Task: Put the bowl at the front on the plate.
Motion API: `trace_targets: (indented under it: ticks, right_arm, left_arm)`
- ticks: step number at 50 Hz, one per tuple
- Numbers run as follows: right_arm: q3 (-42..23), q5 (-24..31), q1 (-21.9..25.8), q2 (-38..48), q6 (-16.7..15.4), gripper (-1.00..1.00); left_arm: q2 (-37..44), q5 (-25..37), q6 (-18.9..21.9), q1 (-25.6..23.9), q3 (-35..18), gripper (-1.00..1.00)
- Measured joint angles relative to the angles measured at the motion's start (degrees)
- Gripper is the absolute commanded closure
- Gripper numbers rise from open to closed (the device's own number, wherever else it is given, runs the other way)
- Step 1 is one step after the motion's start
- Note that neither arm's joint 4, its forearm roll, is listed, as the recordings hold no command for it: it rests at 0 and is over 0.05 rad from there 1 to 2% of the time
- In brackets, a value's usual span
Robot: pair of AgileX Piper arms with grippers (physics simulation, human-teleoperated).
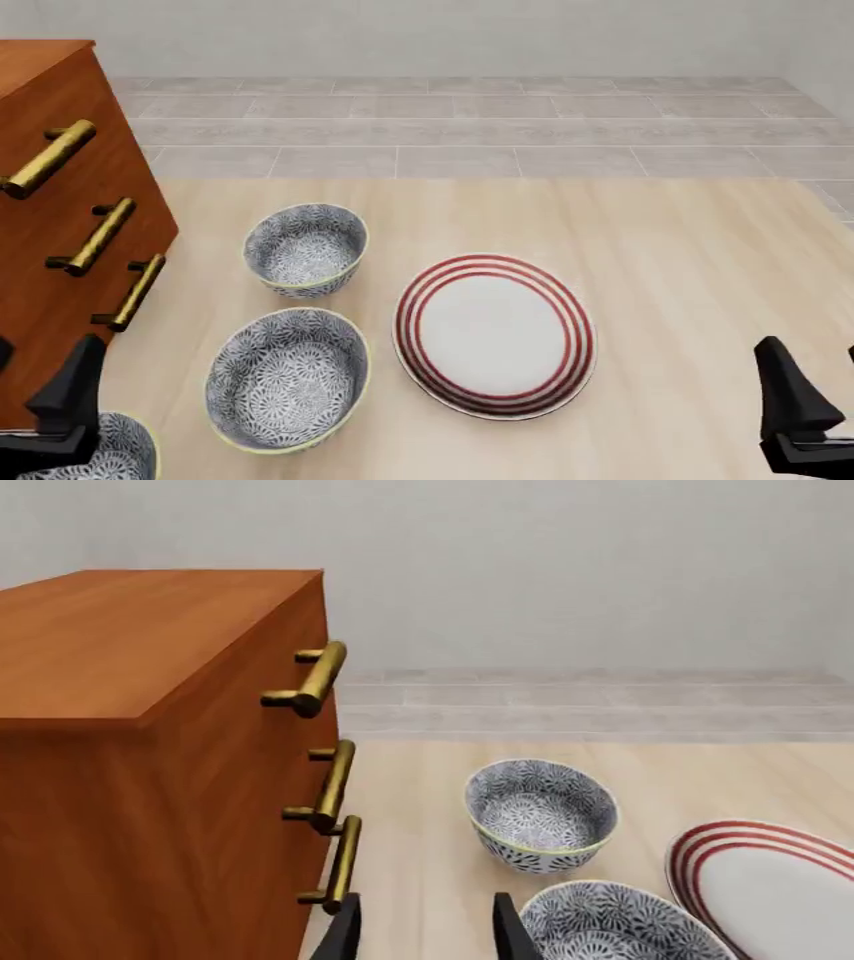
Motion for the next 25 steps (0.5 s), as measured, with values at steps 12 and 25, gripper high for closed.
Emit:
trace_targets:
  ticks: [12,25]
  right_arm:
    - [-0.1,-0.1,0.3,0.2,-0.3,-1.00]
    - [-0.2,0.2,0.3,0.0,-0.2,-1.00]
  left_arm:
    - [-2.7,1.8,-0.1,-0.7,-0.6,-1.00]
    - [-0.4,7.5,-1.2,-3.2,-6.1,-1.00]
